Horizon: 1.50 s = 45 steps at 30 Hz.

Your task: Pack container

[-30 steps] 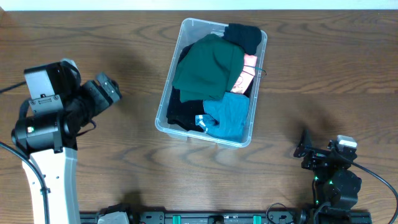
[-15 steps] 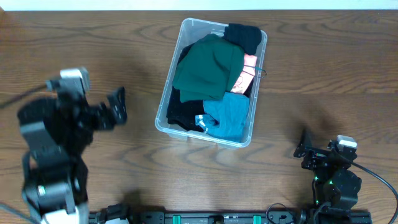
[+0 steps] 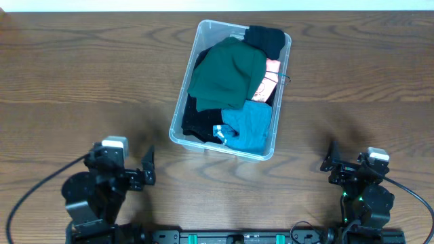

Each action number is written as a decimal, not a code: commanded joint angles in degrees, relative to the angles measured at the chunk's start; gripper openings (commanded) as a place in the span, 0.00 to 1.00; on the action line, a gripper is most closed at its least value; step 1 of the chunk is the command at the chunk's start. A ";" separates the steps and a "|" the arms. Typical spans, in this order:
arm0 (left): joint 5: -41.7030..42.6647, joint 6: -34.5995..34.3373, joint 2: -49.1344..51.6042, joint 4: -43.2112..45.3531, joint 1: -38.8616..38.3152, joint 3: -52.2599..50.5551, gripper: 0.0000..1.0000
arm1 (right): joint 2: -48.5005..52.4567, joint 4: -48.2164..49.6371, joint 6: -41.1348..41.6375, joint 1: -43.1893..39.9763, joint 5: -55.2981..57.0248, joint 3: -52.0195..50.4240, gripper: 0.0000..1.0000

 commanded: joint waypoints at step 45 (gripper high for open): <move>1.01 -3.19 -17.51 9.22 -9.11 -22.45 0.98 | -0.37 0.00 0.63 0.63 0.07 -0.24 0.99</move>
